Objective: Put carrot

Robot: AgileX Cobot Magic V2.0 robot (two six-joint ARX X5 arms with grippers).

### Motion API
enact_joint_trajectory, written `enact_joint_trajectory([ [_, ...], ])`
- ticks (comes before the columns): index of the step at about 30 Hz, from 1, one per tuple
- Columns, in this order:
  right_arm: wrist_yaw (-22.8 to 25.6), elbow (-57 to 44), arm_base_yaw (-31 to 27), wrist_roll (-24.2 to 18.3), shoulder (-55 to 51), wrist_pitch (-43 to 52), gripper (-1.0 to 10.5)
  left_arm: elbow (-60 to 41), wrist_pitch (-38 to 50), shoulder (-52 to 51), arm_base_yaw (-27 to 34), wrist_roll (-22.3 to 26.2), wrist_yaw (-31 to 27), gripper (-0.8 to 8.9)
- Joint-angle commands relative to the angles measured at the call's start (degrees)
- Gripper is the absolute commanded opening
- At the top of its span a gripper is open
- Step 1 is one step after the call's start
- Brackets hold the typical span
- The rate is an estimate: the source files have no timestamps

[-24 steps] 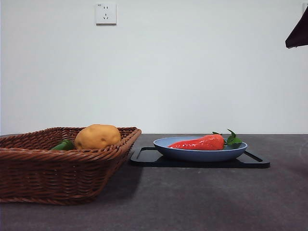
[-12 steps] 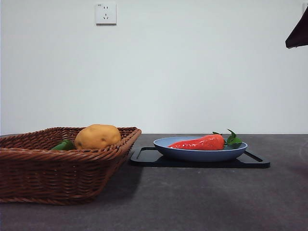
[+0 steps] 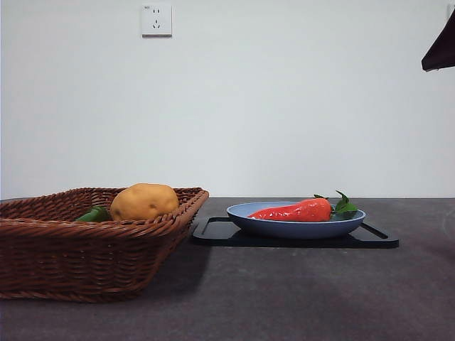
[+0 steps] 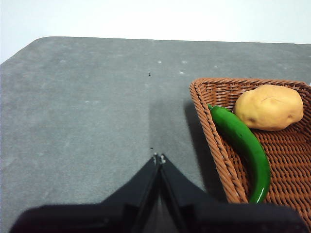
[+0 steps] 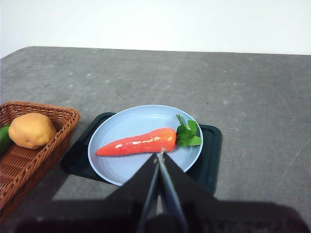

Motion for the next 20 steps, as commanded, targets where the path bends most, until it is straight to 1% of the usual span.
enact_joint_trajectory([
  [1,0.3,0.6,0.3,0.6,0.1,0.6,0.1,-0.5,0.3,-0.2,0.1,-0.4,-0.1,0.08],
  [12,0.3,0.6,0.4,0.6,0.1,0.5,0.1,-0.5,0.3,-0.2,0.1,-0.4,-0.1,0.08],
  [14,0.8,0.6,0.2,0.2,-1.8,-0.2,0.1,-0.5,0.3,-0.2,0.1,-0.4,-0.1,0.08],
  [15,1.8,0.6,-0.1,-0.6,-3.5,-0.6,0.1,-0.5,0.3,-0.2,0.1,-0.4,-0.1,0.08],
  [17,3.7,0.6,-1.3,-6.0,-6.6,-0.6,0.1,-0.5,0.3,-0.2,0.1,-0.4,-0.1,0.08],
  [18,3.5,0.5,-2.5,-7.6,-8.2,-0.6,0.1,-0.5,0.3,-0.2,0.1,-0.4,-0.1,0.08],
  [20,2.1,0.0,-5.4,-8.9,-11.4,-1.0,0.1,-0.5,0.3,-0.2,0.1,-0.4,-0.1,0.08],
])
